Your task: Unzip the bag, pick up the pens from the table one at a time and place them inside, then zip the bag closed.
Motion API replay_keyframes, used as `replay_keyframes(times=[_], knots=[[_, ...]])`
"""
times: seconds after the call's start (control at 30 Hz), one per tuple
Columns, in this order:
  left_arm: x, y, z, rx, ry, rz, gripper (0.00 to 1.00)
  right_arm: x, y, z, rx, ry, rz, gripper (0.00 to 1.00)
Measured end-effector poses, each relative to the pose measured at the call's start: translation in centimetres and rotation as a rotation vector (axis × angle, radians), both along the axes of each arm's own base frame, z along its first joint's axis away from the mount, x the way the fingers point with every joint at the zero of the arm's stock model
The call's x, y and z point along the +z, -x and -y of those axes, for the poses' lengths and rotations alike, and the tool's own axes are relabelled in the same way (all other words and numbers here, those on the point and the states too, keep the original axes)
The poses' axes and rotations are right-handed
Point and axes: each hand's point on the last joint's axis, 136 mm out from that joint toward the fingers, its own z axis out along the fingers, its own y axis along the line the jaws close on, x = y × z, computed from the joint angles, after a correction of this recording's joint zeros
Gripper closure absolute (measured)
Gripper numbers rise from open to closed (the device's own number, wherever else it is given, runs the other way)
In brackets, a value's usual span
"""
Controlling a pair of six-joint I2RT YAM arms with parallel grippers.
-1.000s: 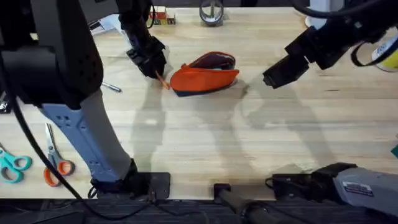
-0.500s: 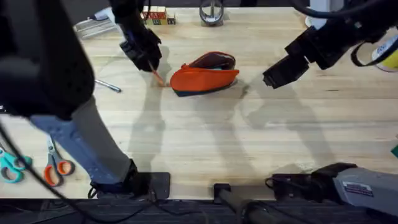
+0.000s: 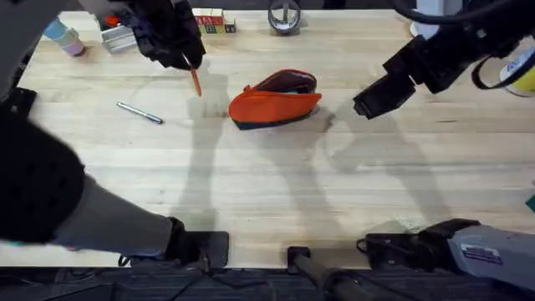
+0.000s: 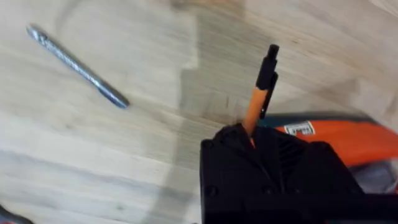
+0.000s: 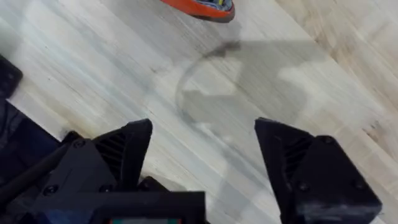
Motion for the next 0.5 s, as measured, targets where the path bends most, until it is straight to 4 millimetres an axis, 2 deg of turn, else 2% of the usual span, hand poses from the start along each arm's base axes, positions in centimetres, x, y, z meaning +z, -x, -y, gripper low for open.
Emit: replay_keyframes(times=[0.27,0.5], knots=[[4.8,1.2,3.2,-0.37,-0.054,0.153,0.958,0.0,0.0,0.0,0.0,0.0,0.0,0.004],[6.2,2.1,6.0,-0.598,-0.027,0.214,0.958,0.0,0.0,0.0,0.0,0.0,0.0,0.003]])
